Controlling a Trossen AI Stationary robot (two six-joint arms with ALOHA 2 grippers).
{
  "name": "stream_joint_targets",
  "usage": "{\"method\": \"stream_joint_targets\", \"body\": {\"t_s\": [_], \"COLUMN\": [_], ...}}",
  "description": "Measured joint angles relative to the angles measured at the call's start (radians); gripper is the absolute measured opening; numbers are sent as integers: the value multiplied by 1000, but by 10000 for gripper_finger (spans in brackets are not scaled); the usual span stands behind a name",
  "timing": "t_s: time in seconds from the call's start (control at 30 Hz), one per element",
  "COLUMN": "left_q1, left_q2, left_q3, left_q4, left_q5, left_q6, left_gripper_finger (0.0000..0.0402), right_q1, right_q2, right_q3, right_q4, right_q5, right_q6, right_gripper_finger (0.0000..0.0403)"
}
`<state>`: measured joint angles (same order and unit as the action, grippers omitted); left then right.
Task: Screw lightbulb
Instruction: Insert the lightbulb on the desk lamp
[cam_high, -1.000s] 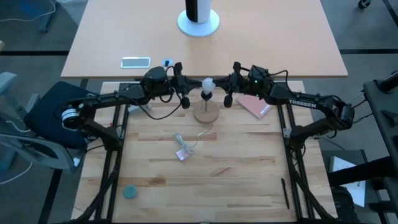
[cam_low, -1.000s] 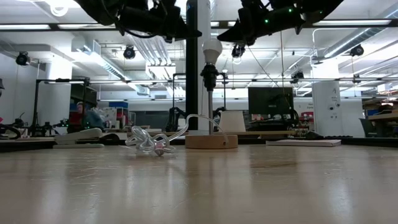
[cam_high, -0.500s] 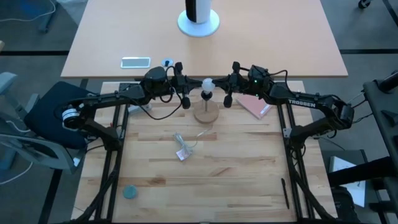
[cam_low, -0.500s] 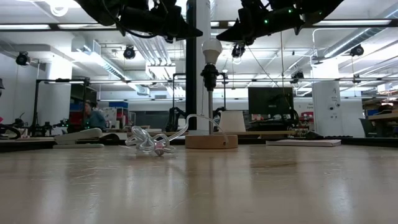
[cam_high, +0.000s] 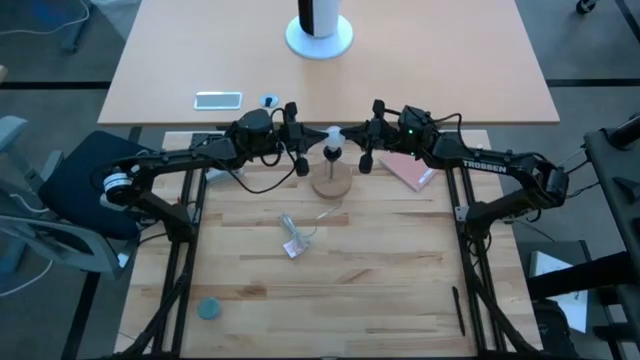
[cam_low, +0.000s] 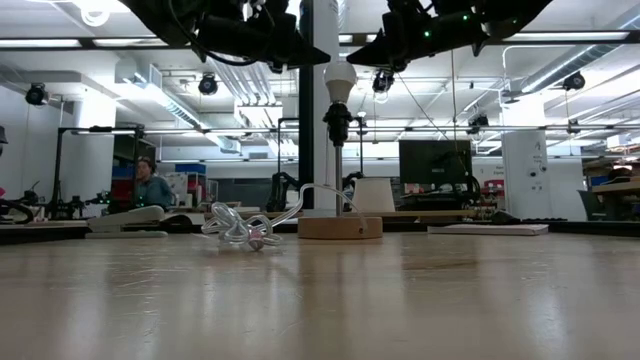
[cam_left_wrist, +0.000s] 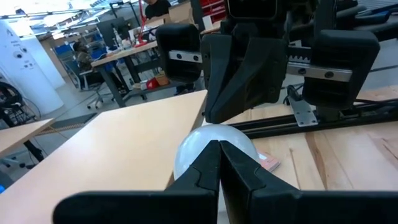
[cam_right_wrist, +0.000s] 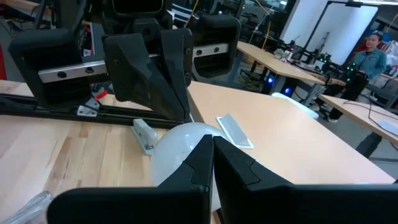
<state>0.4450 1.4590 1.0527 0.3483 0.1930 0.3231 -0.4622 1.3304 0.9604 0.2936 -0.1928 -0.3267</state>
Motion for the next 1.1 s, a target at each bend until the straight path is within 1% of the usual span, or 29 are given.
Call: {"method": "stream_joint_targets", "body": {"t_s": [0.6, 0.63, 0.77, 0.87, 1.0, 1.1], "left_q1": [1, 1, 2, 2, 2, 2], "left_q2": [15, 15, 15, 15, 15, 14], "left_q3": [0, 0, 1, 1, 1, 1], "left_q4": [-8, -8, -15, -19, -26, -33], "left_q5": [-26, -27, -27, -27, -28, -30], "left_q6": [-3, -3, -3, -3, -3, -13], "left_gripper_finger": [0, 0, 0, 0, 0, 0], "right_q1": [0, 0, 0, -3, -2, -3], "right_q2": [-7, -12, -35, -30, 4, 15], "right_q3": [0, 0, 0, -5, -5, -5], "right_q4": [29, 28, -34, -64, -52, -47], "right_q5": [13, 31, 162, 169, 166, 145], "right_q6": [13, 19, 13, 18, 20, 30], "right_gripper_finger": [7, 7, 7, 7, 7, 7]}}
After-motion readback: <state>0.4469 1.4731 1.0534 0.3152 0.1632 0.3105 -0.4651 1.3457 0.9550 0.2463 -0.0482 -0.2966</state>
